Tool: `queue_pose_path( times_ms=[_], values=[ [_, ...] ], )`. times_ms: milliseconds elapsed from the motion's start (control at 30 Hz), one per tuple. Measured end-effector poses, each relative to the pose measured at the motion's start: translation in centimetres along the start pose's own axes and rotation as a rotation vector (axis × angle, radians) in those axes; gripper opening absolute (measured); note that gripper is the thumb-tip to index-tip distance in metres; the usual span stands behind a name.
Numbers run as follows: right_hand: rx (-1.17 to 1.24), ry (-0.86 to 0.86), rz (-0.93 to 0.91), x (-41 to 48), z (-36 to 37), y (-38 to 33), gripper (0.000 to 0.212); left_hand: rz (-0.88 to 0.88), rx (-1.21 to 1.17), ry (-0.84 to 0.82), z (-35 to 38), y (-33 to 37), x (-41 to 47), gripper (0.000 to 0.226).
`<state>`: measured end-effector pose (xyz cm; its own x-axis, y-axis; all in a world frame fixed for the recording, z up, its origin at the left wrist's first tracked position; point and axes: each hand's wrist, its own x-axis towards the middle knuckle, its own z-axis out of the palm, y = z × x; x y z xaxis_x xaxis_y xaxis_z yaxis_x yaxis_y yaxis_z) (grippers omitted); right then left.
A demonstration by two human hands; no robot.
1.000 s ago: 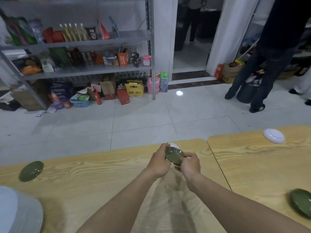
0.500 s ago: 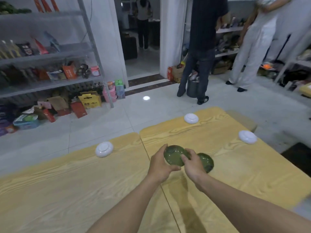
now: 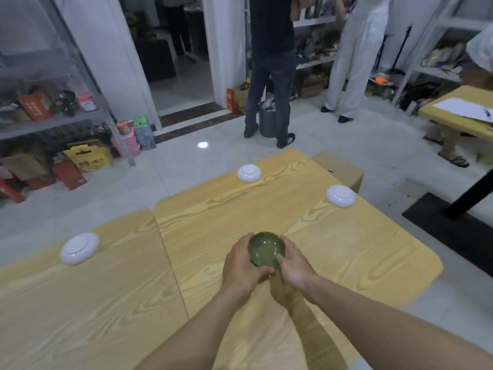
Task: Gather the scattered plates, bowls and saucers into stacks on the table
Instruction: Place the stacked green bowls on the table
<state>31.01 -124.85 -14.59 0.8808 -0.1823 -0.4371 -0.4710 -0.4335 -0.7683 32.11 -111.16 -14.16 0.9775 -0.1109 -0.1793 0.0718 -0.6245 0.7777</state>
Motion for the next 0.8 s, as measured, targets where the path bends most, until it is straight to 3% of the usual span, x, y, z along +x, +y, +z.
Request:
queue_pose_path(
  times_ms=[200,300,433,567,800],
  values=[
    [-0.13,-0.103,-0.082,1.2,0.9,1.4,0.058,0.01,0.048,0.02,0.8,-1.5,1.0,0.08],
    [-0.225,-0.089,-0.141,1.3,1.1,2.0,0.064,-0.026,0.086,-0.003,0.8,-1.9,1.0,0.096],
    [-0.643,-0.049,-0.255,-0.6,0.2,0.9,0.072,0.064,0.346,-0.029,-1.3,-1.5,0.0,0.095],
    [-0.836,-0.075,-0.439,-4.7,-0.5,-1.6,0.08,0.177,0.669,-0.039,-5.5,-0.6,-3.5,0.094],
    [-1.07,-0.124,-0.597,-12.1,3.1,-3.9,0.086,0.047,0.828,0.026,-12.8,-2.7,-13.3,0.091]
  ],
)
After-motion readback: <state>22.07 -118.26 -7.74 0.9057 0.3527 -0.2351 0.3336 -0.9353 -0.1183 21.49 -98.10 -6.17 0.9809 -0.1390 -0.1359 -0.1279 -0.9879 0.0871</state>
